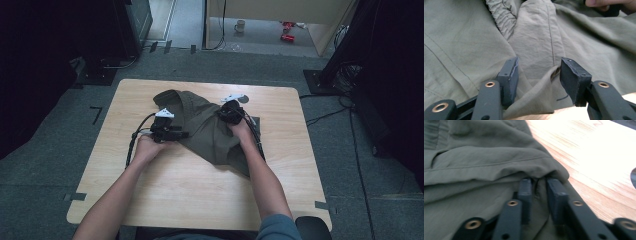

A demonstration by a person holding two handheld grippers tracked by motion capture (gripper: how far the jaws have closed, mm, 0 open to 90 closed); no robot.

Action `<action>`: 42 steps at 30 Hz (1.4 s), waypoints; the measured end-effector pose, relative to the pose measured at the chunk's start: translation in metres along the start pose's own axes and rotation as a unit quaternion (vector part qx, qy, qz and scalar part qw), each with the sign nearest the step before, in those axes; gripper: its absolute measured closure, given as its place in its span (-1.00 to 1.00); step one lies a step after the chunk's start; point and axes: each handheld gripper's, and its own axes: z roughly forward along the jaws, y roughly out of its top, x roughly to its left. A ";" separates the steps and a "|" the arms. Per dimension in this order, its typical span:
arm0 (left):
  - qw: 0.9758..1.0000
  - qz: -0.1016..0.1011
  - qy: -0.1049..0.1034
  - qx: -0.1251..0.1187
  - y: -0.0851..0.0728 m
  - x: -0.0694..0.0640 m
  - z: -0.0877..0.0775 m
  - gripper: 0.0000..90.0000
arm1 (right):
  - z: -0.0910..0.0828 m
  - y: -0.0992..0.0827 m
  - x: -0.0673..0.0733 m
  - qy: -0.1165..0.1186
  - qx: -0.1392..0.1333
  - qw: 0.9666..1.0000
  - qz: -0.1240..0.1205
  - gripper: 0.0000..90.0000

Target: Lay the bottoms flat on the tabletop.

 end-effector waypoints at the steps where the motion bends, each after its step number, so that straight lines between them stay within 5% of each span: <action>1: 1.000 -0.001 -0.002 0.000 0.000 0.000 -0.001 0.08 | 0.000 0.001 0.001 -0.004 0.004 1.000 -0.006 0.81; 5: 1.000 0.003 0.000 -0.001 0.003 -0.002 -0.010 0.06 | -0.007 0.008 0.005 -0.015 0.017 1.000 -0.012 0.91; 10: 1.000 0.022 0.022 -0.003 0.006 -0.004 -0.028 0.05 | -0.024 0.015 0.005 0.008 -0.003 1.000 -0.004 0.93; 15: 1.000 0.001 0.010 -0.025 0.008 0.002 -0.047 0.03 | -0.045 0.018 0.010 0.039 -0.028 0.999 0.009 0.93; 20: 0.999 -0.002 0.007 -0.042 0.011 0.005 -0.063 0.00 | -0.064 0.019 0.023 0.065 -0.044 0.997 -0.005 0.93; 26: 0.998 -0.010 0.007 -0.055 0.011 0.011 -0.084 -0.10 | -0.091 0.016 0.049 0.113 -0.067 0.991 -0.023 0.93; 42: 0.997 -0.015 0.017 -0.075 0.013 0.011 -0.096 -0.09 | -0.108 -0.006 0.116 0.193 -0.065 0.977 -0.066 0.93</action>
